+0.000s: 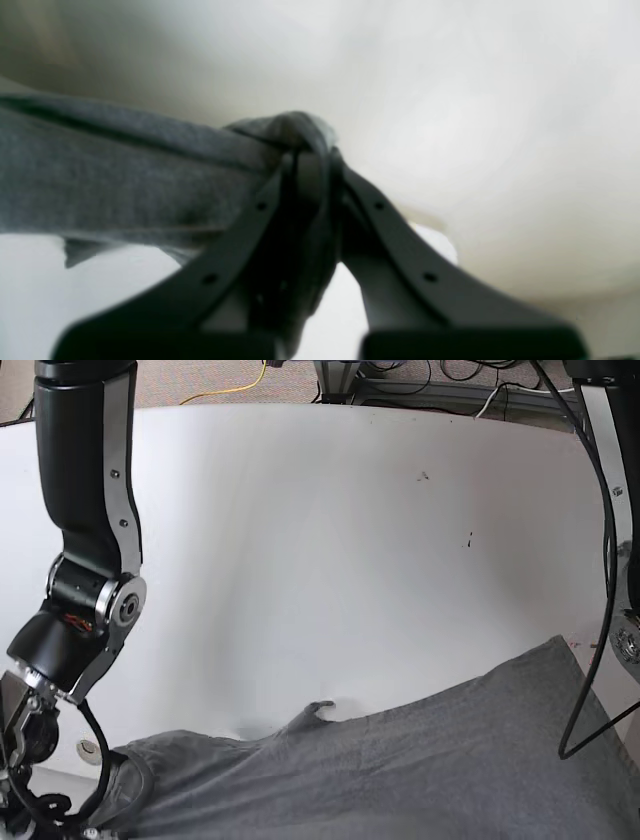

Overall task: Layout the t-shirt on the table in an organized manner, then fold the t-shirt properly
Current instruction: 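Lay the lifted shirt back down flat with both grippers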

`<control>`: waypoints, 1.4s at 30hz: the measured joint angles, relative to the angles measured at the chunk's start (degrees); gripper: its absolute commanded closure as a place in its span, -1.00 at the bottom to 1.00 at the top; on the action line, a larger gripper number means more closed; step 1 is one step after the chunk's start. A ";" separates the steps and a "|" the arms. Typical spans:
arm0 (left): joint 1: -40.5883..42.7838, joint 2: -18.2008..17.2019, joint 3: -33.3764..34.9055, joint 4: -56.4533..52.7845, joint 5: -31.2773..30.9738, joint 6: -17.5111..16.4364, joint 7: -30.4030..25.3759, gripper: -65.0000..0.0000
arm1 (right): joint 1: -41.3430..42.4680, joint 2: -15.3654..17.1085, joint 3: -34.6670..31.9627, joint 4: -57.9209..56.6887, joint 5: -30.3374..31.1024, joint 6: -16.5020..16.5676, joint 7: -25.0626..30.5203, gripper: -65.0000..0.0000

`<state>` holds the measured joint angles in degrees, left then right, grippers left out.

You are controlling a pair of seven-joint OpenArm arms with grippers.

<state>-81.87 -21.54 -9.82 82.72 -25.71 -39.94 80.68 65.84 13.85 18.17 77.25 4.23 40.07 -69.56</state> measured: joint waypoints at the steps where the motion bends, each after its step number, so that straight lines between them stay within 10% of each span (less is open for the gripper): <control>1: 0.44 0.04 0.04 -0.02 -0.04 0.00 0.52 1.00 | -1.42 0.11 0.02 1.18 0.07 0.13 -0.31 0.99; 25: 39.21 -3.85 -1.51 19.12 -9.94 0.00 0.79 1.00 | -45.48 -4.57 6.32 30.05 0.13 0.04 -3.08 0.99; 42: 66.64 -6.05 -11.74 24.55 -10.03 0.00 0.35 1.00 | -60.35 -8.00 9.01 33.48 0.24 0.02 -2.73 0.99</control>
<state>-15.22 -27.59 -21.56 107.26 -35.75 -39.94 81.03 5.50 5.85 27.18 110.74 4.47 40.10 -72.29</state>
